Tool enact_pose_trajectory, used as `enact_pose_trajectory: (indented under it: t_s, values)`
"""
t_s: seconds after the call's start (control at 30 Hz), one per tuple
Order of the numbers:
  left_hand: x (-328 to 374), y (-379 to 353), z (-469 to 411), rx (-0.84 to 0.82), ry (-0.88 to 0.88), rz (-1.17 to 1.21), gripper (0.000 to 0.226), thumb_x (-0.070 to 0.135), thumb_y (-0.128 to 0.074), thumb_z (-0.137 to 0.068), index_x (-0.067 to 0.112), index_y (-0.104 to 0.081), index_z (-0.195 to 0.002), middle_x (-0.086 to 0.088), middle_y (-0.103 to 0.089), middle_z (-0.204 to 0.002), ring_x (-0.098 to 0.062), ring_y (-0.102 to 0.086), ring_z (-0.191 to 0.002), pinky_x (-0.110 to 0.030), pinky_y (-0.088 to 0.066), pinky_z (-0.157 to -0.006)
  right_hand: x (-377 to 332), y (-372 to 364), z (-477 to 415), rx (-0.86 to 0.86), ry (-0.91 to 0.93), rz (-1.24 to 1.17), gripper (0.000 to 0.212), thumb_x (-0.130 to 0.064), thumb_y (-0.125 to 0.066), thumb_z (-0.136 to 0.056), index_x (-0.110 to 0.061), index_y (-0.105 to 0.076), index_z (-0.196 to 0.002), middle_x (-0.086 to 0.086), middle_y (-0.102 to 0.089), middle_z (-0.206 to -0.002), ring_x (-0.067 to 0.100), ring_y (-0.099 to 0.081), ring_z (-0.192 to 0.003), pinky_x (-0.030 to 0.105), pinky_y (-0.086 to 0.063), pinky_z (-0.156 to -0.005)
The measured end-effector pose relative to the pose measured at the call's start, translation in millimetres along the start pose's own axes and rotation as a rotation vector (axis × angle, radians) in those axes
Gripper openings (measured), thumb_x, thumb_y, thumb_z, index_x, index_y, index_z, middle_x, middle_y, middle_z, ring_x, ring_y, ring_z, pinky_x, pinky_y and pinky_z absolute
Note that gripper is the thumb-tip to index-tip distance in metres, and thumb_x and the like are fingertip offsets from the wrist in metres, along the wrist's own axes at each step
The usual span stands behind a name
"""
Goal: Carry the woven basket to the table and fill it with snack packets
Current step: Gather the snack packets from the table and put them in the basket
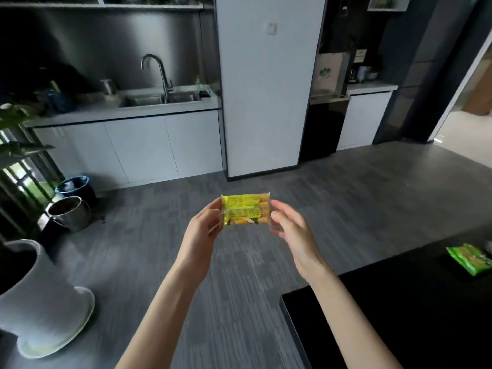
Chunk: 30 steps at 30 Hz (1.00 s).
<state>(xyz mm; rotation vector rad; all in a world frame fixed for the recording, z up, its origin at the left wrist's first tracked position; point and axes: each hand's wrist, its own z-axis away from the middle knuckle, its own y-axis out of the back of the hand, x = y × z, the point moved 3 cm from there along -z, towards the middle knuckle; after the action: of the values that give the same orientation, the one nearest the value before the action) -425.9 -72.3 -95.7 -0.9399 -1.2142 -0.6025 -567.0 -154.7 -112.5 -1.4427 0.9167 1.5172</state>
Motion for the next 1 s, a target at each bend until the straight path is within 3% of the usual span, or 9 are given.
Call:
enact_pose_trajectory:
  t_s: [0.1,0.2,0.33,0.4,0.53,0.7,0.77,0.9,1.0]
  values:
    - [5.5,-14.5,-66.1,-0.029,0.011,-0.005,0.035,0.007,-0.033,-0.095,0.020,-0.064,-0.107,0.016,-0.074,-0.080,-0.007,-0.062,-0.090,-0.022,-0.044,-0.091,-6.7,3.9,-62.5,0.029,0.001,-0.010,0.037,-0.014,-0.047,-0.094,-0.014,-0.054,-0.129,0.002,-0.062,-0.115,0.006,-0.056,-0.094,0.026,-0.045,-0.090]
    - [2.7,-34.5,-128.3,-0.082,0.025,-0.028,0.037,0.007,-0.032,-0.096,0.023,-0.066,-0.095,0.019,-0.075,-0.073,-0.002,-0.063,-0.085,-0.018,-0.045,-0.085,-5.9,13.9,-119.0,0.079,-0.011,-0.028,0.036,-0.013,-0.047,-0.094,-0.014,-0.054,-0.129,0.004,-0.062,-0.117,0.011,-0.057,-0.101,0.030,-0.045,-0.095]
    - [-11.8,-67.7,-217.7,-0.192,0.062,-0.065,0.040,0.006,-0.031,-0.095,0.026,-0.065,-0.091,0.019,-0.075,-0.073,-0.002,-0.064,-0.084,-0.018,-0.044,-0.085,-0.5,34.4,-195.1,0.179,-0.010,-0.070,0.029,-0.010,-0.046,-0.094,-0.020,-0.056,-0.119,0.008,-0.062,-0.115,0.014,-0.057,-0.101,0.021,-0.046,-0.084]
    - [-21.7,-89.2,-265.8,-0.275,0.074,-0.095,0.041,0.006,-0.031,-0.096,0.027,-0.066,-0.090,0.019,-0.075,-0.073,0.004,-0.066,-0.077,-0.019,-0.043,-0.084,5.3,49.5,-235.1,0.256,-0.010,-0.078,0.028,-0.010,-0.047,-0.094,-0.023,-0.056,-0.116,0.007,-0.063,-0.116,0.014,-0.057,-0.100,0.018,-0.046,-0.080]
    - [-36.8,-143.2,-361.2,-0.527,0.069,-0.199,0.050,0.005,-0.031,-0.096,0.027,-0.073,-0.078,0.021,-0.074,-0.076,0.011,-0.066,-0.074,-0.018,-0.043,-0.085,9.0,85.9,-310.4,0.476,-0.020,-0.112,0.025,-0.013,-0.049,-0.093,-0.027,-0.059,-0.112,0.005,-0.065,-0.111,0.011,-0.059,-0.093,0.025,-0.047,-0.090]
    - [-56.8,-231.5,-452.1,-0.833,0.018,-0.363,0.042,0.000,-0.036,-0.099,0.026,-0.068,-0.109,0.026,-0.073,-0.098,0.012,-0.065,-0.096,-0.007,-0.049,-0.088,-10.4,140.3,-362.8,0.793,0.003,-0.203,0.023,-0.007,-0.050,-0.092,-0.015,-0.062,-0.110,0.003,-0.063,-0.096,0.012,-0.057,-0.087,0.015,-0.045,-0.071]
    - [-69.6,-278.6,-473.7,-0.938,0.102,-0.324,0.035,0.006,-0.038,-0.099,0.020,-0.067,-0.113,0.022,-0.075,-0.094,0.011,-0.067,-0.092,-0.004,-0.049,-0.080,-14.9,170.3,-372.1,0.919,0.010,-0.194,0.022,-0.005,-0.050,-0.091,-0.014,-0.063,-0.105,0.001,-0.064,-0.095,0.008,-0.059,-0.084,0.015,-0.045,-0.075]
    - [-95.6,-365.1,-486.9,-1.114,0.259,-0.248,0.036,0.003,-0.035,-0.097,0.021,-0.067,-0.099,0.019,-0.076,-0.080,0.011,-0.068,-0.078,-0.009,-0.050,-0.078,-15.2,230.9,-378.7,1.130,0.060,-0.214,0.026,0.005,-0.047,-0.090,0.010,-0.057,-0.114,0.008,-0.060,-0.096,-0.007,-0.062,-0.062,0.004,-0.046,-0.059]
    - [-120.0,-434.3,-486.1,-1.240,0.324,-0.206,0.035,0.003,-0.033,-0.095,0.019,-0.064,-0.090,0.018,-0.074,-0.063,0.010,-0.067,-0.060,-0.005,-0.050,-0.058,-12.5,283.0,-383.0,1.262,0.072,-0.244,0.010,-0.005,-0.054,-0.090,-0.009,-0.060,-0.097,-0.001,-0.061,-0.083,0.004,-0.057,-0.071,0.014,-0.044,-0.064]
